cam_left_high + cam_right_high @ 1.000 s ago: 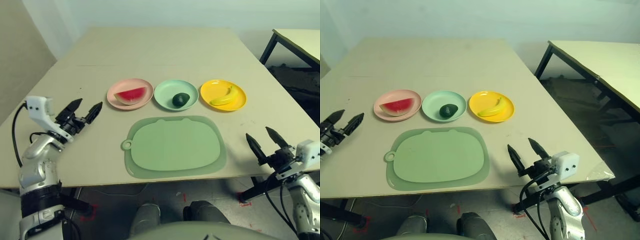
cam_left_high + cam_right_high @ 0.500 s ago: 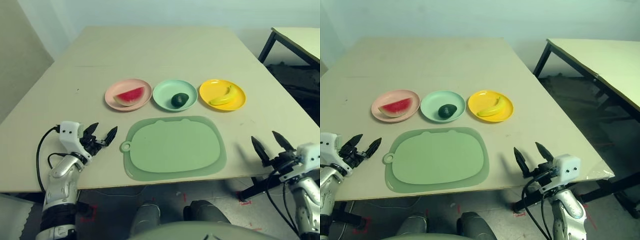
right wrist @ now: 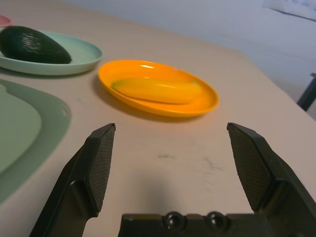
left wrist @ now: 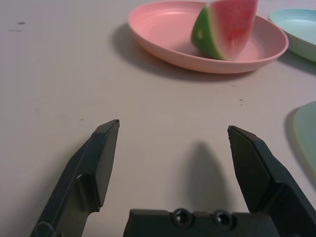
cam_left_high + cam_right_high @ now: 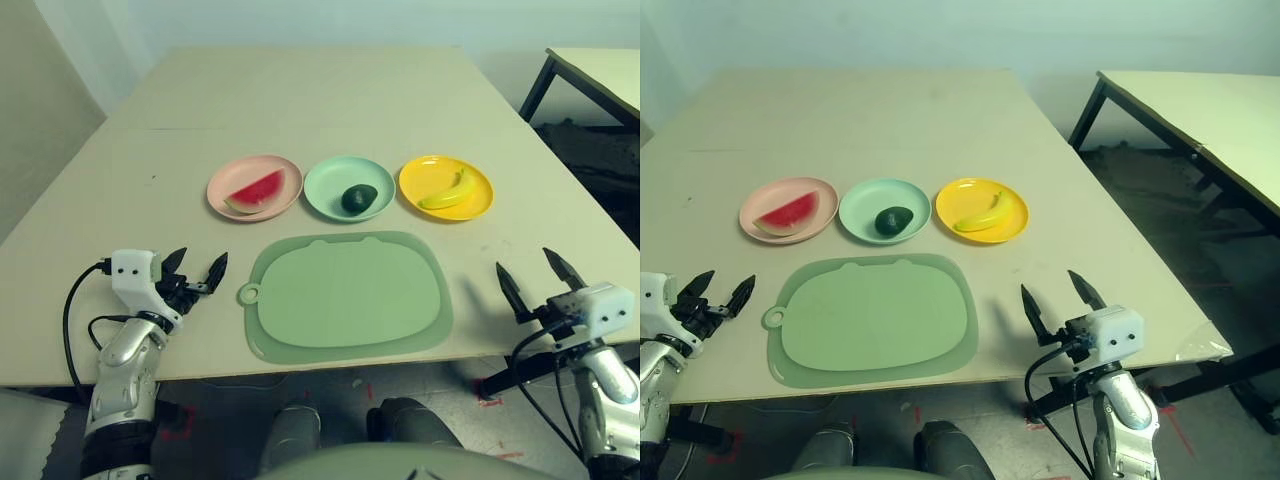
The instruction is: Place the fruits into color-matched plates.
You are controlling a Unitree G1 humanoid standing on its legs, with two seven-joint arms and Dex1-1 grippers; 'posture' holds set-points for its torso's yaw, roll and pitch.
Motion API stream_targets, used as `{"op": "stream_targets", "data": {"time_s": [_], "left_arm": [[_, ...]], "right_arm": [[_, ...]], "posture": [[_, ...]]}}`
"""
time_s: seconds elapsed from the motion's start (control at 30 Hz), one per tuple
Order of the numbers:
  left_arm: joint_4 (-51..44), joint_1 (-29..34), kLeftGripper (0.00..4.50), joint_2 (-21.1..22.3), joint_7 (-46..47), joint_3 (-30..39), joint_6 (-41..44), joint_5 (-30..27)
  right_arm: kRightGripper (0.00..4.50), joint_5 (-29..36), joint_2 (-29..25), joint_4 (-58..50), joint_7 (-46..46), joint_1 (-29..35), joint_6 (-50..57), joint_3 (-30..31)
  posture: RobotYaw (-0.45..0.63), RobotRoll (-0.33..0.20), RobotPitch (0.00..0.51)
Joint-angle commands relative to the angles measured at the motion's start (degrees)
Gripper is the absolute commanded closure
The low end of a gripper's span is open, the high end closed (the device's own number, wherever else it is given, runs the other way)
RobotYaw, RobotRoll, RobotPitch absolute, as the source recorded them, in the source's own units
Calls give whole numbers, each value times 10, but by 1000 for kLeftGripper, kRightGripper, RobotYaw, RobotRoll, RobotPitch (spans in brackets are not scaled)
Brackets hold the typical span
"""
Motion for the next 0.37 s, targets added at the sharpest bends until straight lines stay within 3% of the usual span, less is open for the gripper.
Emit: {"op": "stream_targets", "data": {"time_s": [0.03, 0.37], "left_arm": [[-27, 21, 50, -3, 7, 4, 13, -5], [-34, 30, 50, 3, 12, 3, 13, -10]], "right_arm": [[0, -1, 7, 2, -8, -8, -4, 13], [0, -4, 18, -6, -19, -4, -6, 34]], "posture": [[177, 0, 90], [184, 0, 95]]}}
